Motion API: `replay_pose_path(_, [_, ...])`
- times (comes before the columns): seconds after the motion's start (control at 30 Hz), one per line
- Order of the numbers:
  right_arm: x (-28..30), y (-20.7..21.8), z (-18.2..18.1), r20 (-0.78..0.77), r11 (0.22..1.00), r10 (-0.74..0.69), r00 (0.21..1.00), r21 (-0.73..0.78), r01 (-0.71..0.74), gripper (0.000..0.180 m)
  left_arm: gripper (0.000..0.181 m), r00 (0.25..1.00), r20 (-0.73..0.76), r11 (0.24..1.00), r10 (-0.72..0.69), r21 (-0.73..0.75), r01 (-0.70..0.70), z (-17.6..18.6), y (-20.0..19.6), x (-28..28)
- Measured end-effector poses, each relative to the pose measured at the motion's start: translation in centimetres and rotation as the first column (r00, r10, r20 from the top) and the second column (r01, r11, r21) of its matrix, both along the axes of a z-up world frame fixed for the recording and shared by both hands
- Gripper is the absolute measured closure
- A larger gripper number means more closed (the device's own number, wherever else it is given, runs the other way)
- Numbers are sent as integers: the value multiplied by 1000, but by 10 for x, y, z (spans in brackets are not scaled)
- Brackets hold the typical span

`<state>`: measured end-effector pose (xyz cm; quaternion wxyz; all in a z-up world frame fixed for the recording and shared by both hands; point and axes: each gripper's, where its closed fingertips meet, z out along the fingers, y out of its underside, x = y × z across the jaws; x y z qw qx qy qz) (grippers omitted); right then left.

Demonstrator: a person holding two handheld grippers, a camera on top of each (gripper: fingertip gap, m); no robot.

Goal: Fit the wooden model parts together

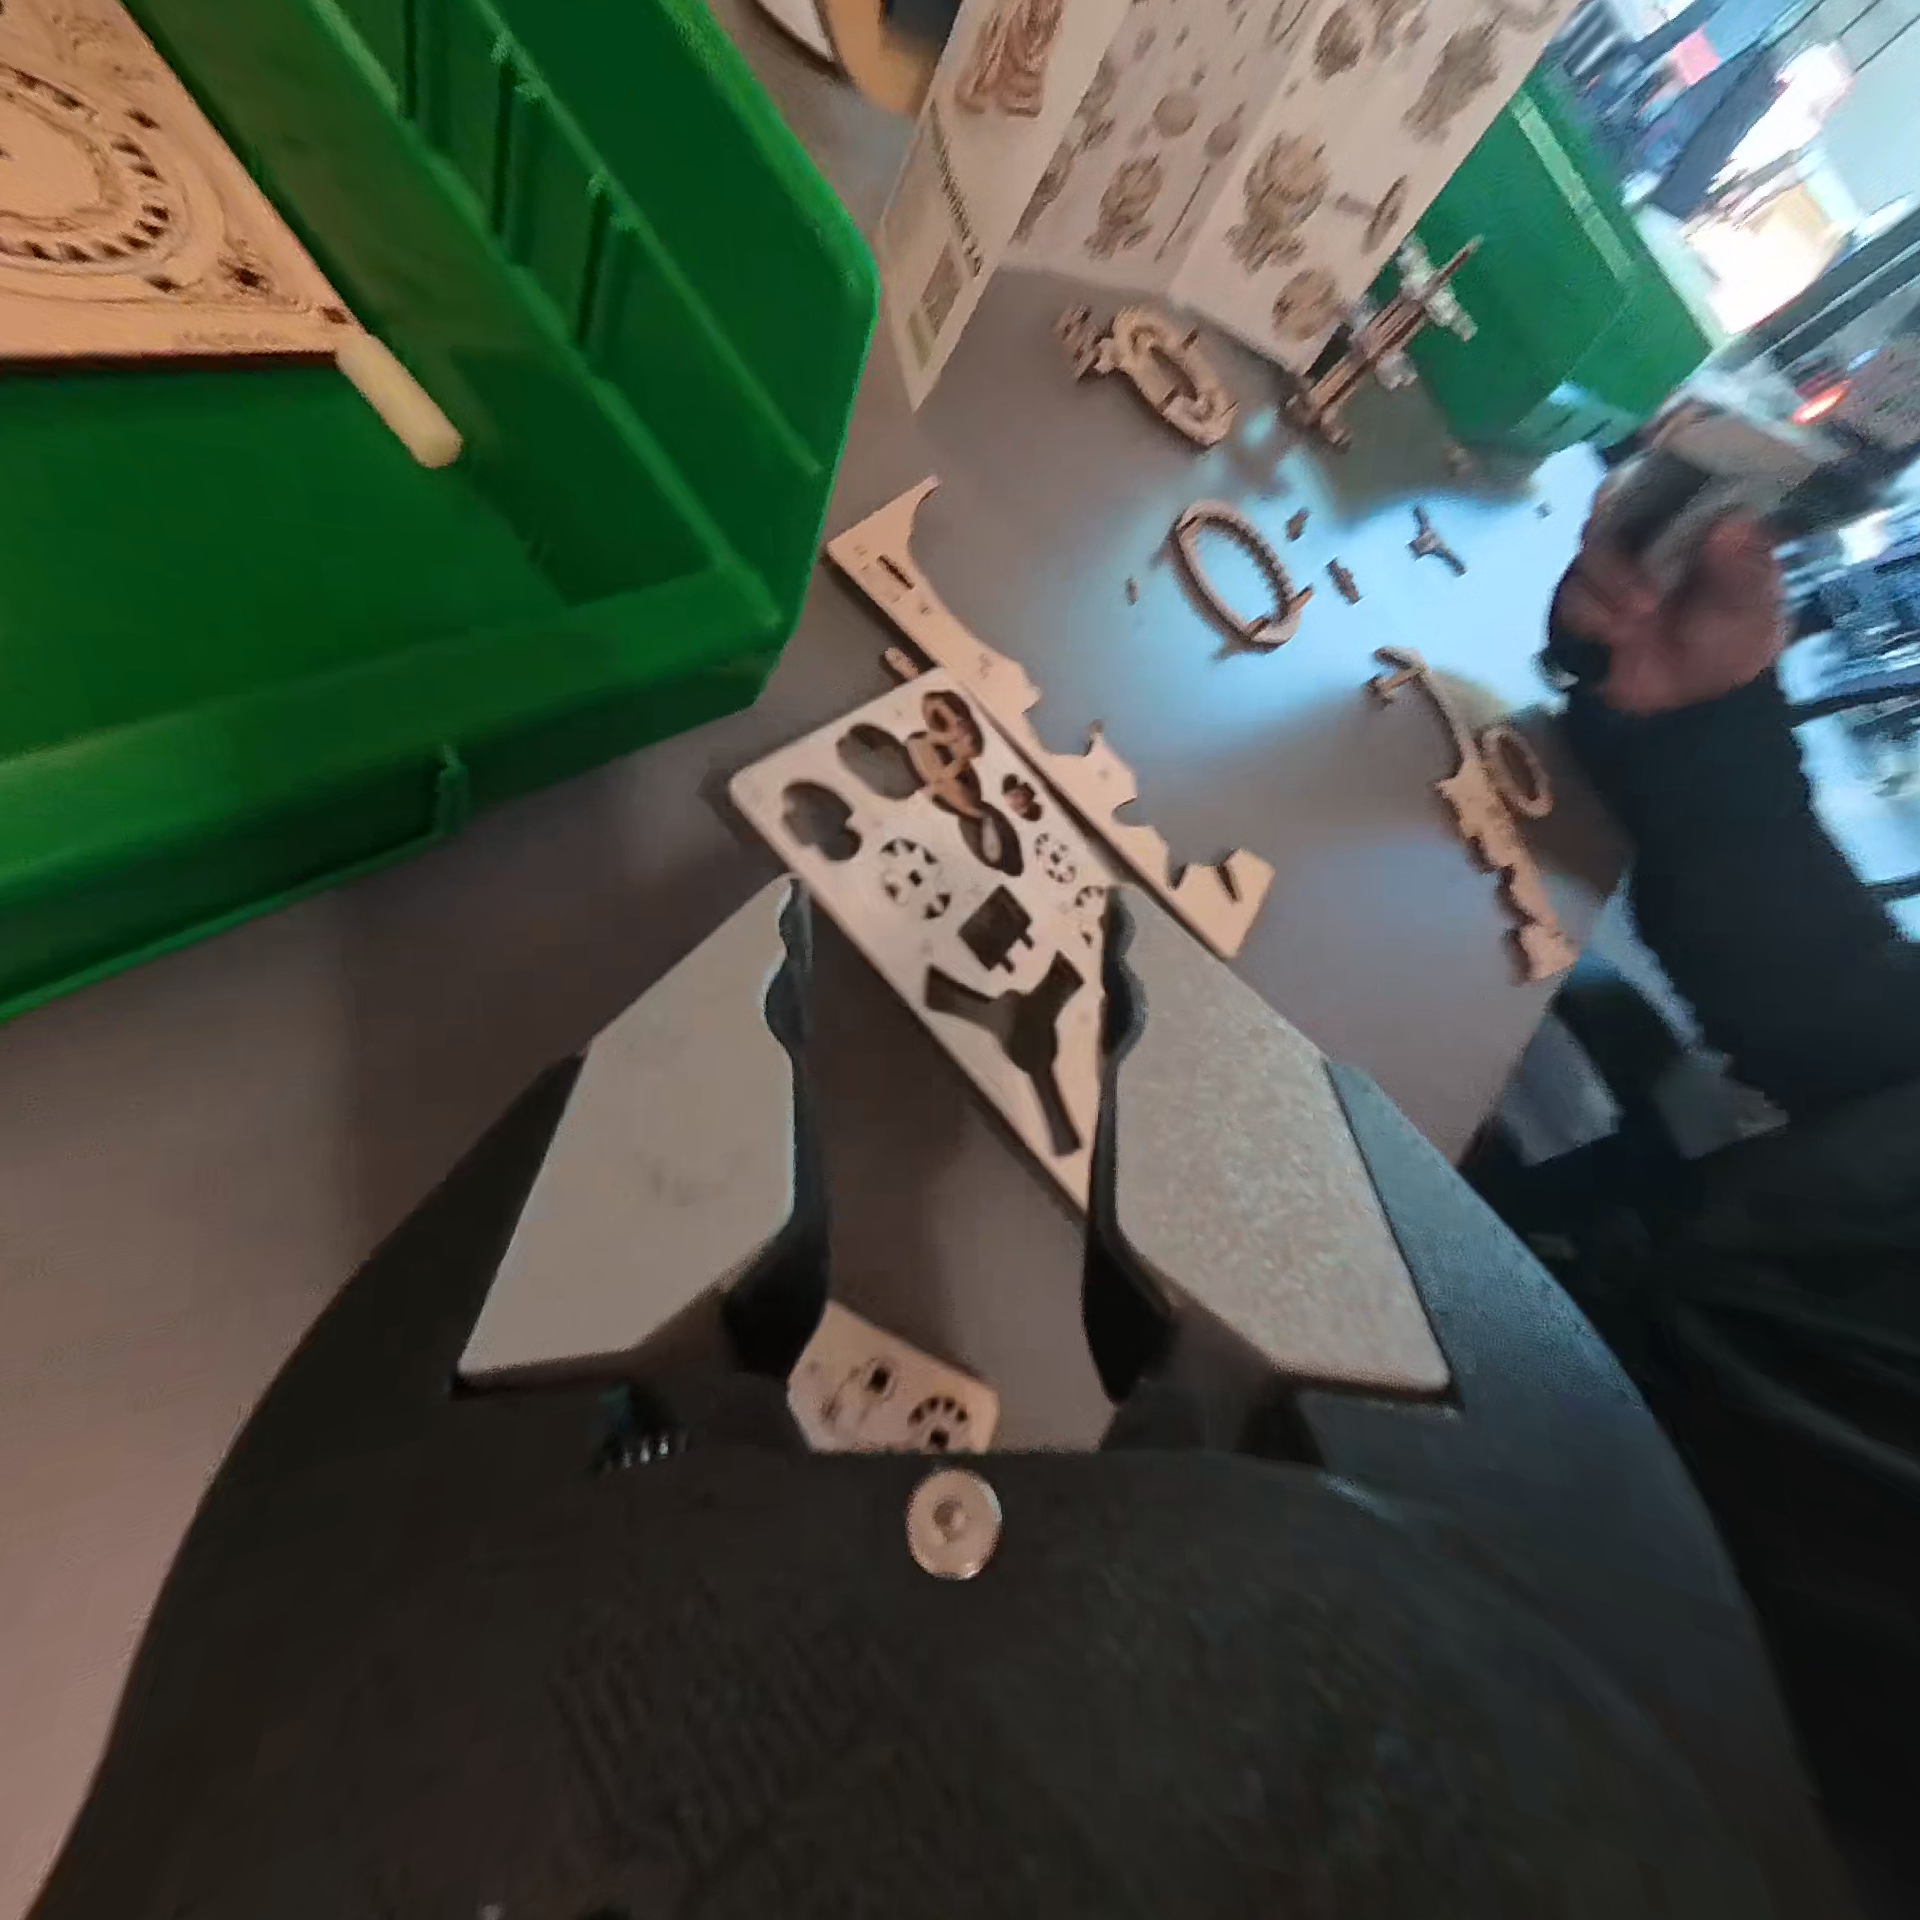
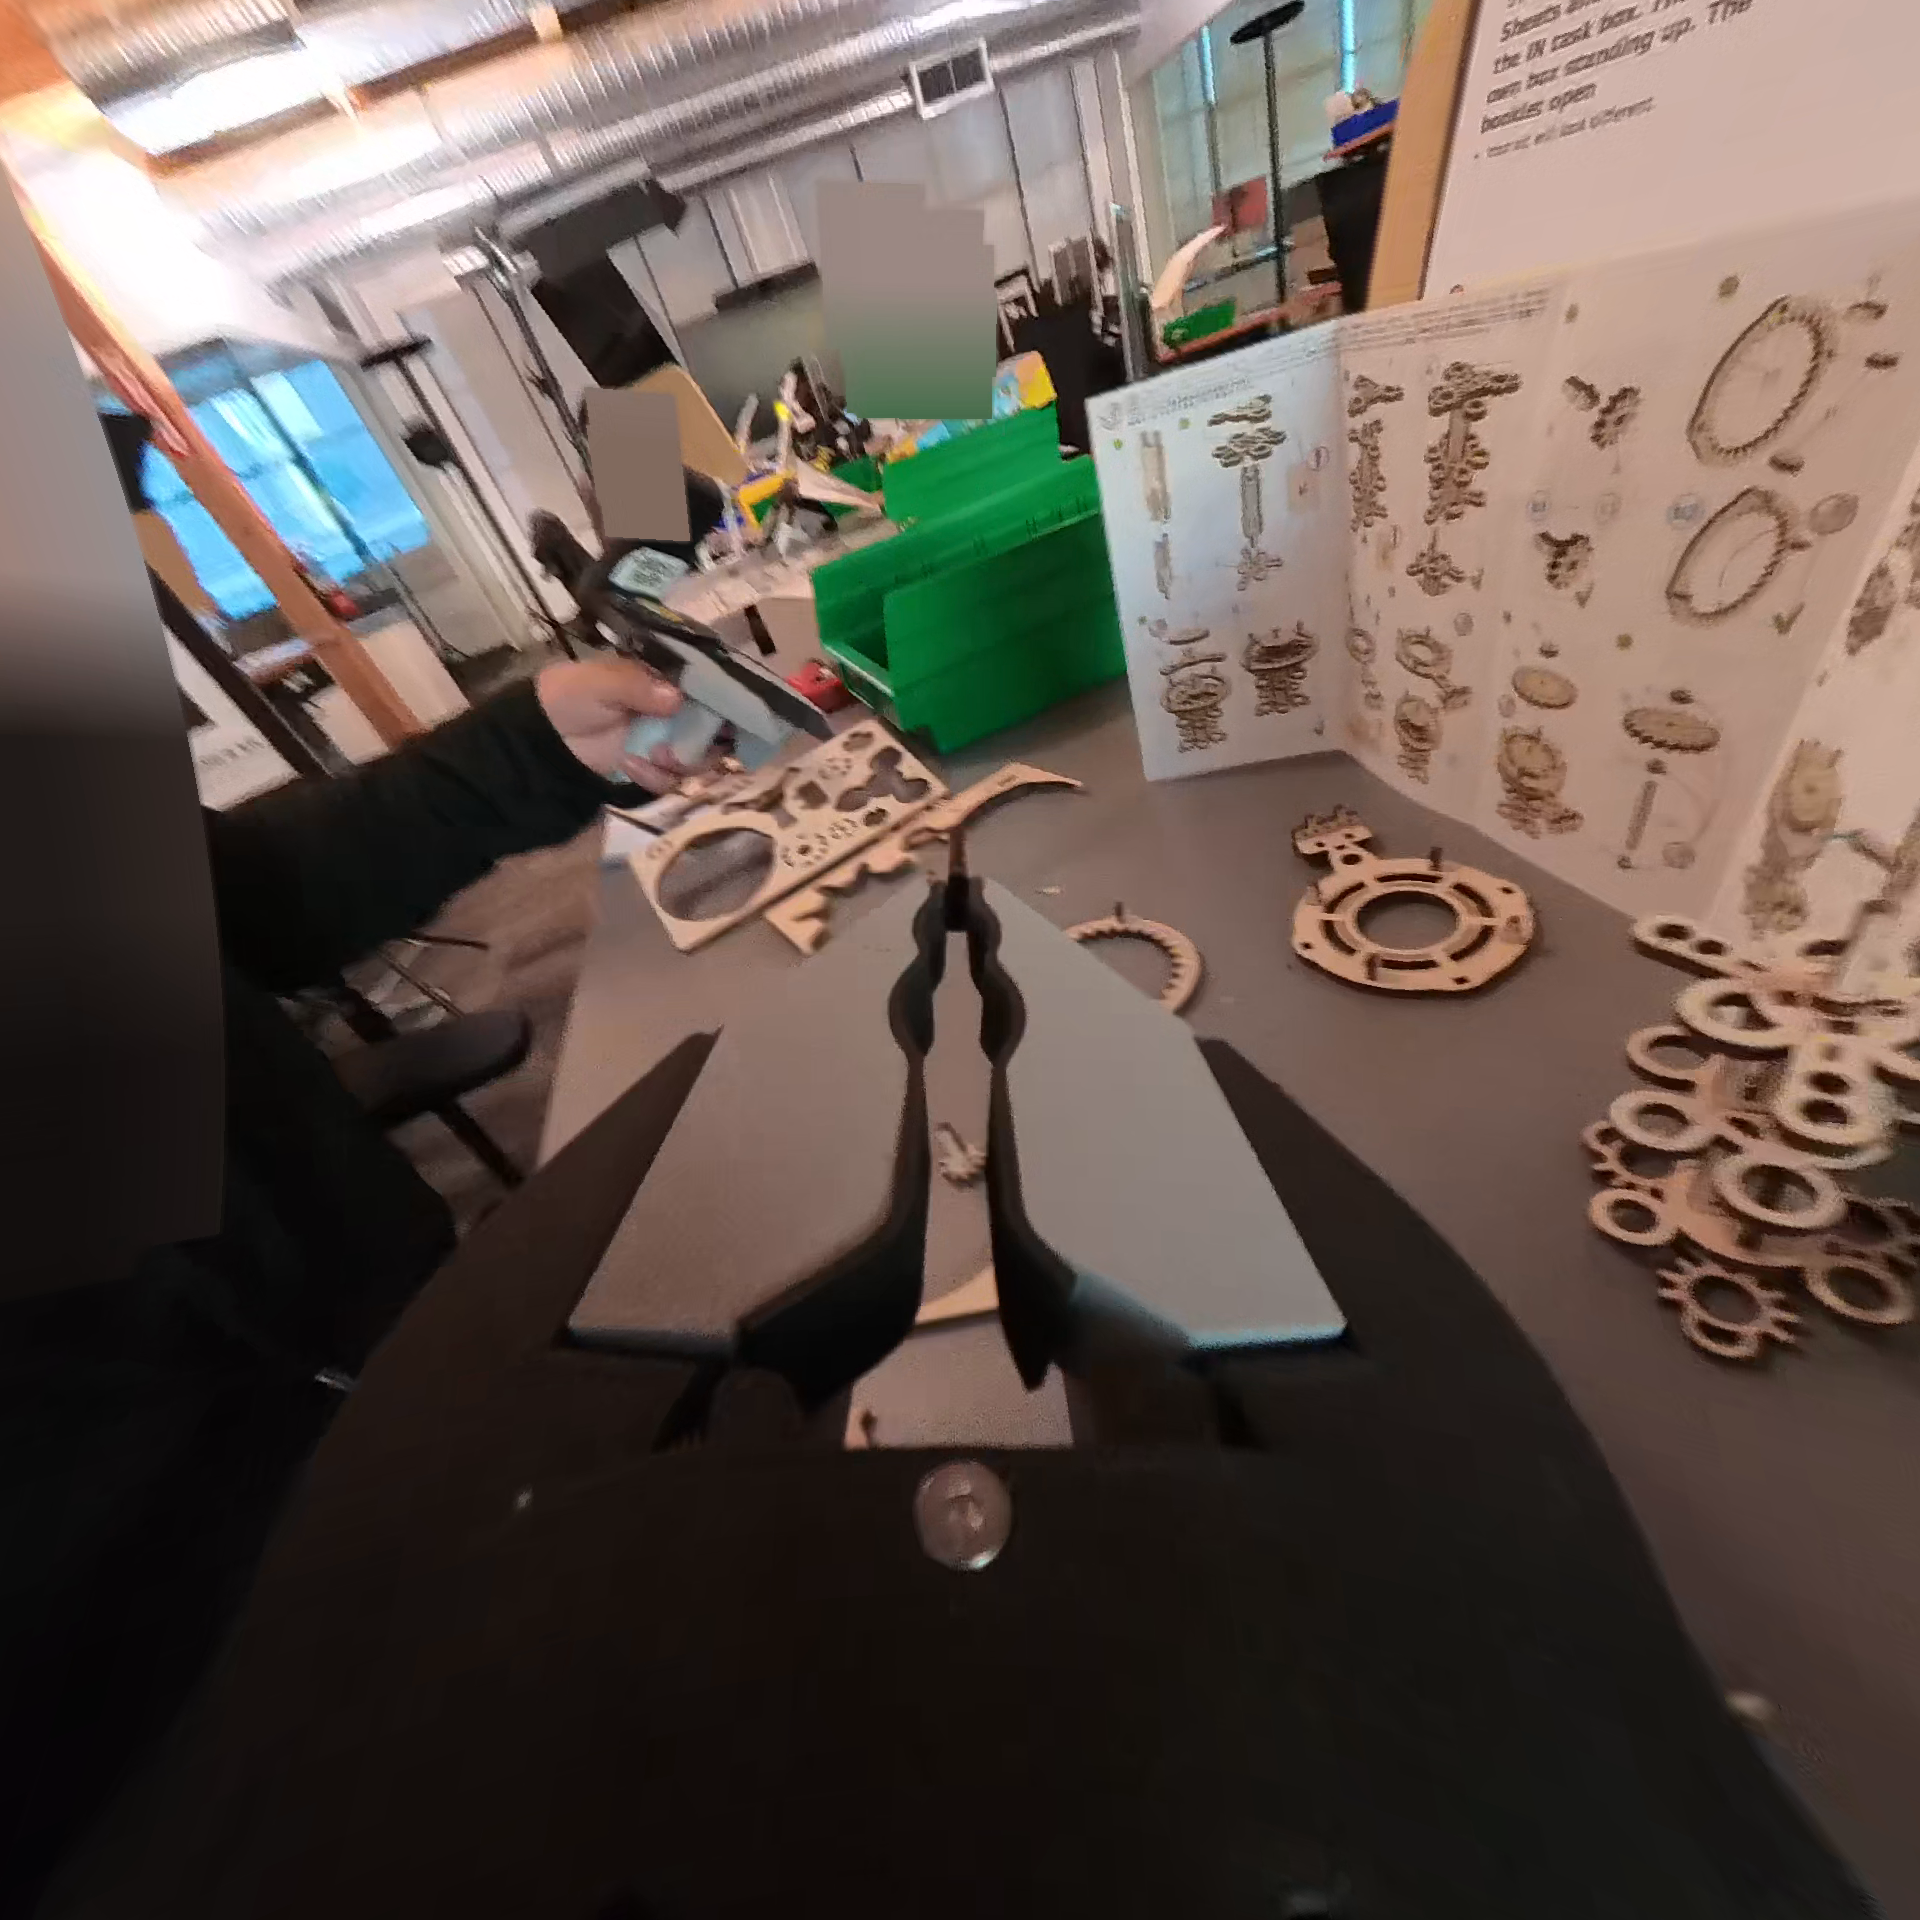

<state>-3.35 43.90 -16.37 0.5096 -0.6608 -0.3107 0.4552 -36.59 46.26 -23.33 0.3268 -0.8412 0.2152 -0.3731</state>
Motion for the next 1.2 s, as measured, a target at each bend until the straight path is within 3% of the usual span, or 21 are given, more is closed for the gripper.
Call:
replay_pose_path(0.1, [6, 9, -11, 42, 999, -33, 999, -37, 35, 180, 119, 990, -126, 994, 63, 101, -50, 8, 2, -21])
replay_pose_path(0.2, [11, 16, -11, 30, 997, -60, 998, -56, 62, 180, 121, 988, -147, 973, 55, 228, -20, 33, 2, -15])
replay_pose_path(0.4, [4, 29, -16, 144, 997, -76, 987, 21, 73, 180, 129, 956, -164, 874, -241, 391, 288, 60, 7, 98])
replay_pose_path(0.63, [-5, 41, -16, 277, 990, -94, 956, 123, 62, 180, 132, 887, -130, 819, -444, 342, 460, 49, 10, 199])
replay_pose_path(0.87, [-17, 61, -9, 359, 970, -141, 923, 237, 56, 180, 133, 894, -87, 826, -439, 351, 440, 45, 15, 239])
replay_pose_path(1.2, [-12, 65, -46, 436, 974, -169, 884, 210, 83, 180, 141, 919, -125, 838, -374, 379, 393, 31, 22, 227])
